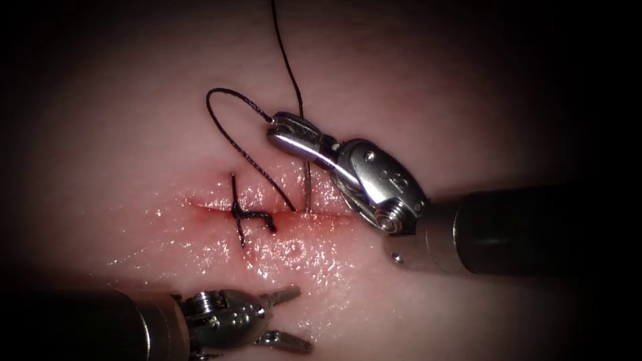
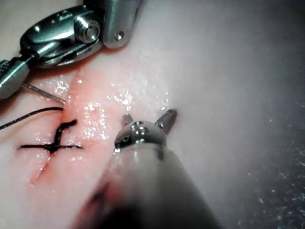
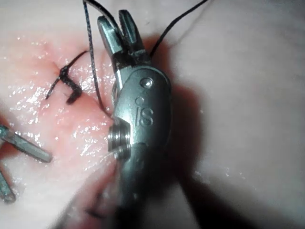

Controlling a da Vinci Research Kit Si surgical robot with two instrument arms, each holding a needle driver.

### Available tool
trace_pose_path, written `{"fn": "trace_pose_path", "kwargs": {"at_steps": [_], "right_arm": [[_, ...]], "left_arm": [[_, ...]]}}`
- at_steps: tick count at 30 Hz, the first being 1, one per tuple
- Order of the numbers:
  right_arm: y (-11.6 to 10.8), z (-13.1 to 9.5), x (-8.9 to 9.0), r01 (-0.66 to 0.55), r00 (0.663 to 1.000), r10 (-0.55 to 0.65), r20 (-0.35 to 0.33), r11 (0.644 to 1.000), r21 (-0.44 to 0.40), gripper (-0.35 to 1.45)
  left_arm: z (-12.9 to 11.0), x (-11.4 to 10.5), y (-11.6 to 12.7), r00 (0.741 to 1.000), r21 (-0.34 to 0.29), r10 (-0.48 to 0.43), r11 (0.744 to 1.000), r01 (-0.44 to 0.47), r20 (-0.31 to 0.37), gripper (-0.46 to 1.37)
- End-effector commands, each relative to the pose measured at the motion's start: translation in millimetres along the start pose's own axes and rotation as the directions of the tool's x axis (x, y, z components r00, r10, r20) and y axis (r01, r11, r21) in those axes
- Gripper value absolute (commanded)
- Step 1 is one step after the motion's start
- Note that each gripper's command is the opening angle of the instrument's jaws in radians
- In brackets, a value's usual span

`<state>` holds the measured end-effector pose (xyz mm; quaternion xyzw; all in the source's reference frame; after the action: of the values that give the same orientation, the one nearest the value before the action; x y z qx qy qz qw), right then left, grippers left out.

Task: Wound Closure
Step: With the right gripper pass the needle through the skin below the cut

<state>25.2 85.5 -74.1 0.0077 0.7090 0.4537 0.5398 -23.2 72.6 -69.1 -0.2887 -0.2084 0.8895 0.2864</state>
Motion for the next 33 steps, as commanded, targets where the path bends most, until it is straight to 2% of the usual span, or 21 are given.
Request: {"fn": "trace_pose_path", "kwargs": {"at_steps": [1, 3, 6, 11, 18, 22, 30, 32, 33], "right_arm": [[-0.2, 0.3, 0.4, -0.021, 1.0, 0.021, -0.017, 1.0, -0.01, -0.35], [0.2, 0.2, 0.7, -0.039, 0.999, 0.038, -0.025, 0.999, -0.023, -0.35], [0.7, 0.0, 0.7, -0.095, 0.995, 0.096, 0.029, 0.994, -0.049, -0.35], [1.7, -1.0, 0.4, -0.178, 0.981, 0.184, 0.067, 0.98, -0.09, -0.35], [1.5, -2.7, -1.8, -0.243, 0.961, 0.252, 0.113, 0.966, -0.09, -0.35], [1.6, -2.7, -3.0, -0.316, 0.939, 0.326, 0.108, 0.943, -0.099, -0.35], [2.5, -2.2, -3.1, -0.365, 0.923, 0.376, 0.08, 0.922, -0.13, -0.35], [2.4, -2.2, -3.2, -0.452, 0.88, 0.469, 0.073, 0.876, -0.167, -0.35], [2.3, -2.3, -3.3, -0.531, 0.833, 0.55, 0.061, 0.826, -0.192, -0.35]], "left_arm": [[-0.1, 0.1, 0.1, 1.0, -0.004, 0.0, 1.0, 0.0, 0.001, 0.63], [-0.2, 0.1, 0.3, 1.0, -0.005, 0.0, 1.0, 0.0, 0.002, 0.62], [-0.5, -0.1, 0.9, 1.0, -0.008, 0.0, 1.0, 0.0, 0.003, 0.62], [-0.9, -0.5, 1.6, 1.0, -0.012, 0.002, 1.0, -0.002, 0.004, 0.64], [-1.4, -0.4, 1.3, 1.0, -0.016, 0.005, 1.0, -0.005, 0.005, 0.69], [-1.8, -0.5, 1.0, 1.0, -0.012, 0.008, 1.0, -0.008, 0.004, 0.73], [-2.0, -0.8, 0.7, 1.0, -0.015, 0.006, 1.0, -0.006, 0.004, 0.74], [-2.0, -0.8, 0.6, 1.0, -0.016, 0.007, 1.0, -0.007, 0.004, 0.74], [-2.0, -0.8, 0.6, 1.0, -0.013, 0.007, 1.0, -0.007, 0.003, 0.74]]}}
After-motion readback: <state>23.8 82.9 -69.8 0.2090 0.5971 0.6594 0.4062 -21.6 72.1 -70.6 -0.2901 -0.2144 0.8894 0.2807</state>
